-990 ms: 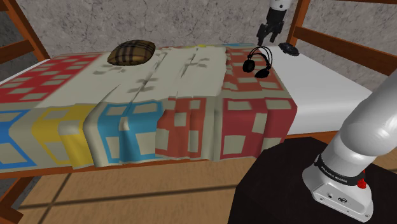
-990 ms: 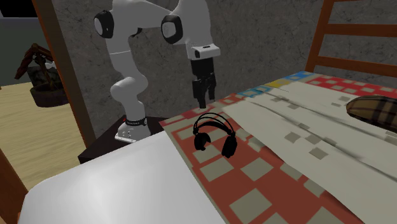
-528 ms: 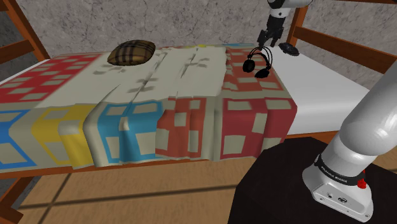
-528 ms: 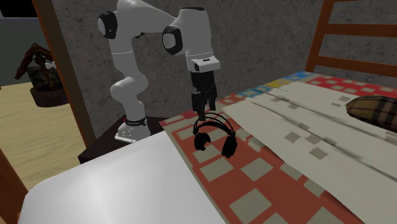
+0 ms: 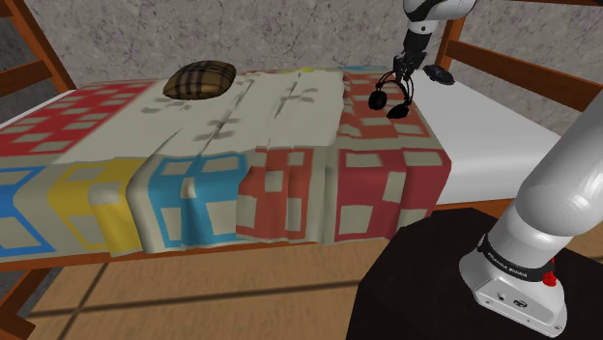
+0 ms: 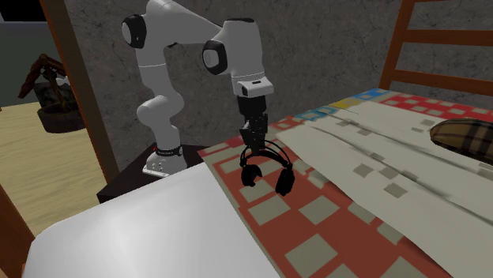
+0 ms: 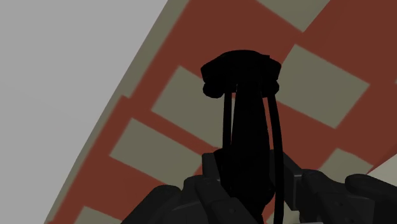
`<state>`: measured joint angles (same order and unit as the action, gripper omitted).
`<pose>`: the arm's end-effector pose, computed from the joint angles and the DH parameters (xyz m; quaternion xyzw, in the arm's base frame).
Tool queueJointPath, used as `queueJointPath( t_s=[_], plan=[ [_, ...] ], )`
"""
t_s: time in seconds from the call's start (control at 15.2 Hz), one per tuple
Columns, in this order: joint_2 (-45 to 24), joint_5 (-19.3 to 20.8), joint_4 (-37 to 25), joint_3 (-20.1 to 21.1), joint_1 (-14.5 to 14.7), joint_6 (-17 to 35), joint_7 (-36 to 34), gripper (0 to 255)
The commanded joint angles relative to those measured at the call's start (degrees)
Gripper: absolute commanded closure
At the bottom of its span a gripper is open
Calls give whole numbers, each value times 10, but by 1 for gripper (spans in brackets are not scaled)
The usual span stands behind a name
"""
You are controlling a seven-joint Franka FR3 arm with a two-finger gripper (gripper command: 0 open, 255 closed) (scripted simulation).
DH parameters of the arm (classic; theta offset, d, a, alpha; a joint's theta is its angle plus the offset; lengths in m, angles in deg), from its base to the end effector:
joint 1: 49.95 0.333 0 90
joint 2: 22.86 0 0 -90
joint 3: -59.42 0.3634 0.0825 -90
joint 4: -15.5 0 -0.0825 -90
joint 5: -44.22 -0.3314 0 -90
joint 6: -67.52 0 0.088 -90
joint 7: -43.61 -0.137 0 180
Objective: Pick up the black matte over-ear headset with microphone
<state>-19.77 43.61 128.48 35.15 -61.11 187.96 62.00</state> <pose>0.4176 -0.3016 0.5441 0.9844 -0.1505 0.0870 0.0264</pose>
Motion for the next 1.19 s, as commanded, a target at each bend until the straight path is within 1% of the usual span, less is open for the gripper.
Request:
queueJointPath(
  t_s=[0.0,0.33,1.12],
  plan=[
    [0,0,0,0,0,0,0,255],
    [-2,-1,-1,-1,0,0,1,255],
    [6,3,-86,1,0,-91,-4,255]
  ],
)
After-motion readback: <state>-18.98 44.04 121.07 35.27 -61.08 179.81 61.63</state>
